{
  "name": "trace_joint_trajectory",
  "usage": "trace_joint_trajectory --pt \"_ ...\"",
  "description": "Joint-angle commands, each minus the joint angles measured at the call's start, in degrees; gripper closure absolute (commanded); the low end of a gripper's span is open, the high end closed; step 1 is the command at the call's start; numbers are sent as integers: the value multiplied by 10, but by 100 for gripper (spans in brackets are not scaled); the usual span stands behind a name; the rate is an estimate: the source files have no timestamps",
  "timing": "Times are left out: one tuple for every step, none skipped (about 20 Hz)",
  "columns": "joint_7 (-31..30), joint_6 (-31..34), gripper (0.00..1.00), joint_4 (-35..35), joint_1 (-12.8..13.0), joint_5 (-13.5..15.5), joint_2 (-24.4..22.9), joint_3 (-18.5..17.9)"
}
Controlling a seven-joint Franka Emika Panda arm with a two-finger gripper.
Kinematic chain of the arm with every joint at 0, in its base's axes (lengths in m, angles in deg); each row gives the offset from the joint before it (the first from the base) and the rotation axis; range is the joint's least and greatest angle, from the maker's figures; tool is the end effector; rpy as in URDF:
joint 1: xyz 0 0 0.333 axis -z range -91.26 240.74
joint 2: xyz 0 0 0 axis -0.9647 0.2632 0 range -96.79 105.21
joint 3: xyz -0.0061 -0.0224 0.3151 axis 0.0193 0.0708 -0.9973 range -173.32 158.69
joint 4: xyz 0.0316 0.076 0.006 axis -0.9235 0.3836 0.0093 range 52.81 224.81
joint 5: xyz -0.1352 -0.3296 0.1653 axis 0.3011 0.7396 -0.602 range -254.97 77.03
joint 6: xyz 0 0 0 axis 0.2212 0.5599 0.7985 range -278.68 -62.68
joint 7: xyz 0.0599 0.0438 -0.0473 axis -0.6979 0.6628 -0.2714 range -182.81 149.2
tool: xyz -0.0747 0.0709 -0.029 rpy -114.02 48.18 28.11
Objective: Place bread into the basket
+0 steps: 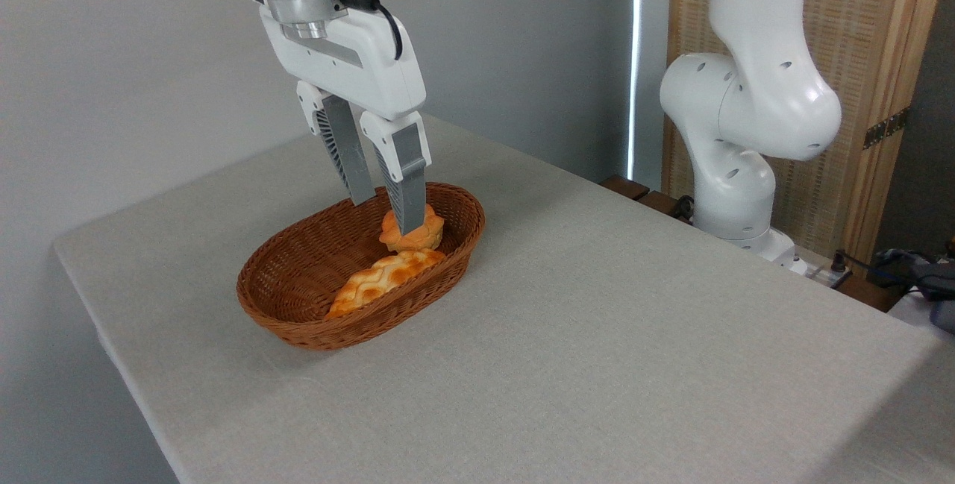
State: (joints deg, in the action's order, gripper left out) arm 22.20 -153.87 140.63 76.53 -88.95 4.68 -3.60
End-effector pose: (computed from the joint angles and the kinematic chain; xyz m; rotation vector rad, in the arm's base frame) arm 0.5535 -0.0532 0.6051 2.8965 -1.1853 -0.0545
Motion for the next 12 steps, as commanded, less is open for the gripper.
trace_joint_trajectory --pt "12 -25 0 26 1 8 -24 -9" --pt "12 -31 0 27 1 8 -24 -10" --pt "12 -31 0 28 1 8 -25 -10" --pt "12 -31 0 28 0 8 -25 -10" --pt "12 -31 0 28 0 8 -25 -10" --pt "12 -31 0 28 0 8 -25 -10" --pt "12 -30 0 28 0 8 -25 -10" --pt "12 -30 0 28 0 8 -25 -10" --pt "12 -30 0 28 1 7 -25 -10" --pt "12 -27 0 28 0 7 -25 -10" --pt "12 -26 0 28 0 7 -25 -10" --pt "12 -26 0 28 0 7 -25 -10"
